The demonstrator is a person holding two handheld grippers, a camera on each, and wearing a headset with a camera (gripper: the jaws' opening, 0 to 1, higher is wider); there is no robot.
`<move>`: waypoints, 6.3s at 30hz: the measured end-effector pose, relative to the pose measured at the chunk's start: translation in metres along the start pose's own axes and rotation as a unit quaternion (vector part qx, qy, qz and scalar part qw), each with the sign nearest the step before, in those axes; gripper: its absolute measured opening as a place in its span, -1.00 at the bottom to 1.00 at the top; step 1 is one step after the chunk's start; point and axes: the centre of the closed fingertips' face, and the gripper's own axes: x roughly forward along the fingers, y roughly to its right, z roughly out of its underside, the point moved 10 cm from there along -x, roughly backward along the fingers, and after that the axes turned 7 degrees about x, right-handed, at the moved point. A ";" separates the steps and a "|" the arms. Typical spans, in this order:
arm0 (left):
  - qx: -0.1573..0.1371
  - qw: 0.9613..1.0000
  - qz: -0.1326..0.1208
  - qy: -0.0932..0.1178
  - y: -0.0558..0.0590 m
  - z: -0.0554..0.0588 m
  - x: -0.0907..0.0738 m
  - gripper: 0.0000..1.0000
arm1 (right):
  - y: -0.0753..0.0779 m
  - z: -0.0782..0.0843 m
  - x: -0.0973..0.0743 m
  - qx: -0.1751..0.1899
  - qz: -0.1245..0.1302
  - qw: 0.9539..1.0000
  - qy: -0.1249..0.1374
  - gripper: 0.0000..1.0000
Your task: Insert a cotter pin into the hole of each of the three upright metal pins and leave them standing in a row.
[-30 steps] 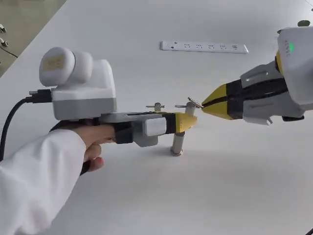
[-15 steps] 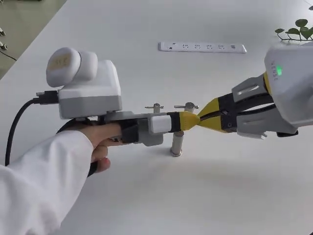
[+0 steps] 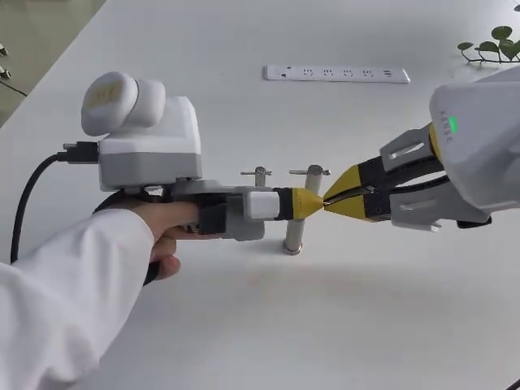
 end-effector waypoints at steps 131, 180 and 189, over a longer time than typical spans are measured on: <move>0.350 0.933 -0.052 -0.067 -0.049 0.021 0.026 -0.77 | 0.008 0.056 0.028 0.177 -0.046 0.983 0.017 -1.00; 0.331 0.938 -0.060 -0.081 -0.064 0.031 0.025 -0.79 | 0.013 0.049 0.032 0.190 -0.048 0.980 0.032 -1.00; 0.329 0.939 -0.062 -0.077 -0.063 0.031 0.025 -0.79 | 0.013 0.042 0.038 0.190 -0.049 0.980 0.036 -1.00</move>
